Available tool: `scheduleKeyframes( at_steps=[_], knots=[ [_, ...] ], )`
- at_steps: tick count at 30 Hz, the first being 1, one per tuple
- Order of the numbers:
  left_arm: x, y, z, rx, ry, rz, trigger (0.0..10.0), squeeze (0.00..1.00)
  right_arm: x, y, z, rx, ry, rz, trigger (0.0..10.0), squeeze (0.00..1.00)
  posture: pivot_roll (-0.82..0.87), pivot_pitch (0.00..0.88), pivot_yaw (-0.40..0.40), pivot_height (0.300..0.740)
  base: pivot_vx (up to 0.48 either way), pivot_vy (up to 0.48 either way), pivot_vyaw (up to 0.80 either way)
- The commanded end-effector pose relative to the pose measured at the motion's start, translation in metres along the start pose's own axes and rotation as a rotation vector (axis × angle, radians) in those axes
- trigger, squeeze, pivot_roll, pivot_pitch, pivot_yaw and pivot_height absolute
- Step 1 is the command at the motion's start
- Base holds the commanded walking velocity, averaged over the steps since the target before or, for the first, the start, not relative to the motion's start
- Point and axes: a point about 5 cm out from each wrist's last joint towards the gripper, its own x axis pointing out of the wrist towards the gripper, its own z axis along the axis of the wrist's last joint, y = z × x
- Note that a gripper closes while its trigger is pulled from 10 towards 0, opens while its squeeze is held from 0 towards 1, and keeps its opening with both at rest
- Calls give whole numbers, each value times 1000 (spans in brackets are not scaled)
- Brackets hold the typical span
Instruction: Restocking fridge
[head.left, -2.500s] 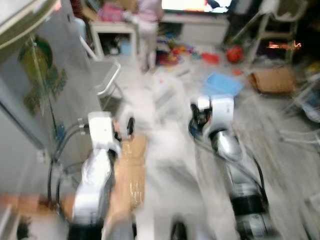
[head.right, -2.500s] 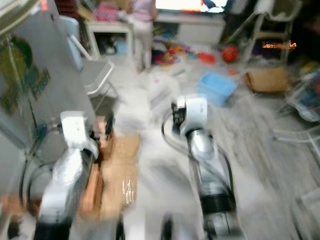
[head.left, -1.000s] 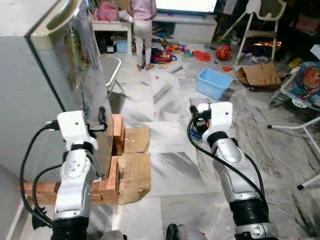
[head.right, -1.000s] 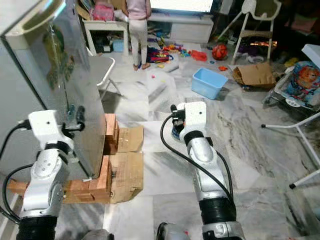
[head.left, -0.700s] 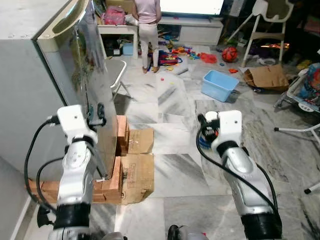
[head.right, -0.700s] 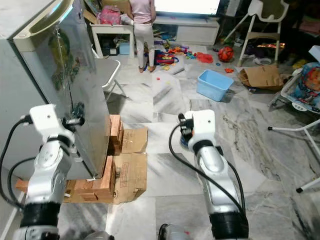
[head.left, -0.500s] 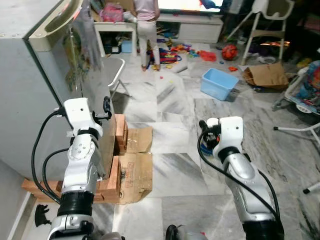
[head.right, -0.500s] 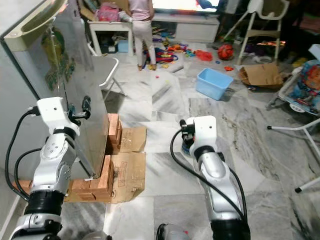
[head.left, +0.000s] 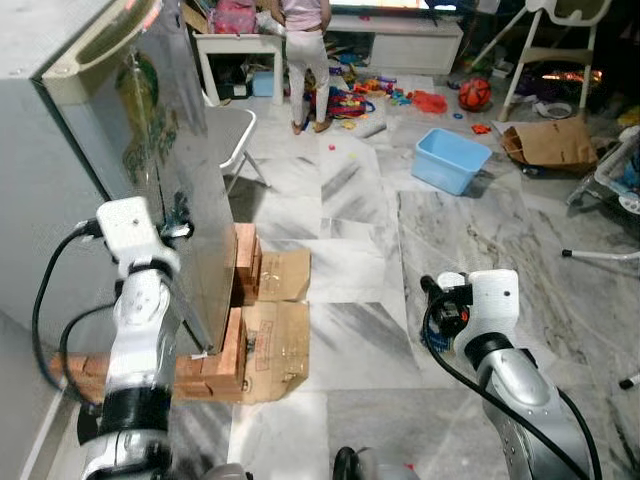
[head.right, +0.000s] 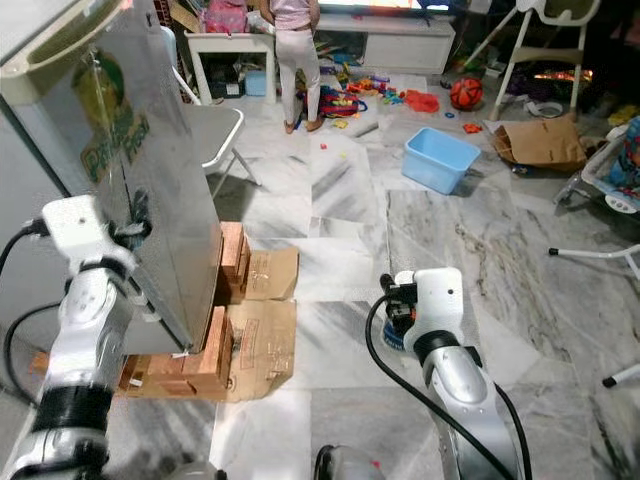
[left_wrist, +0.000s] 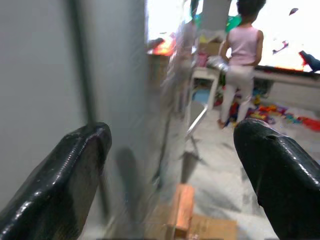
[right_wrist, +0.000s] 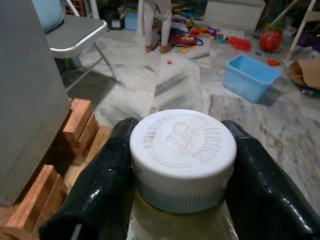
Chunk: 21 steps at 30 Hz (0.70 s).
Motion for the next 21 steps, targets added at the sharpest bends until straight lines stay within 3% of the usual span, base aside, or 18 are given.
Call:
scheduleKeyframes(
  at_steps=[1, 3, 8, 11, 17, 21],
  knots=[
    [-7, 2, 2, 10, -9, 6, 10000, 0, 2, 0, 16, -4, -58, 8, 10000, 0, -31, 30, -30, 740, 0, 0, 0],
    [-13, 8, -2, 22, -3, 25, 10000, 0, 3, 2, 18, 0, -57, 24, 10000, 0, -22, 34, -41, 740, 0, 0, 0],
    [-5, 13, -5, 25, 4, 32, 10000, 0, 4, 4, 20, 1, -54, 43, 10000, 0, -26, 40, -51, 740, 0, 0, 0],
    [21, 5, 7, 8, -20, -5, 10000, 0, 4, 2, 26, -6, -64, 49, 10000, 0, -50, 46, -50, 740, 0, 0, 0],
    [39, -10, 15, 1, -16, -54, 10000, 0, 2, -2, 30, -10, -70, 37, 10000, 0, -75, 49, -42, 740, 0, 0, 0],
    [42, -19, 15, -14, -6, -96, 10000, 0, 1, -3, 30, -11, -68, 31, 10000, 0, -79, 48, -37, 740, 0, 0, 0]
  ],
)
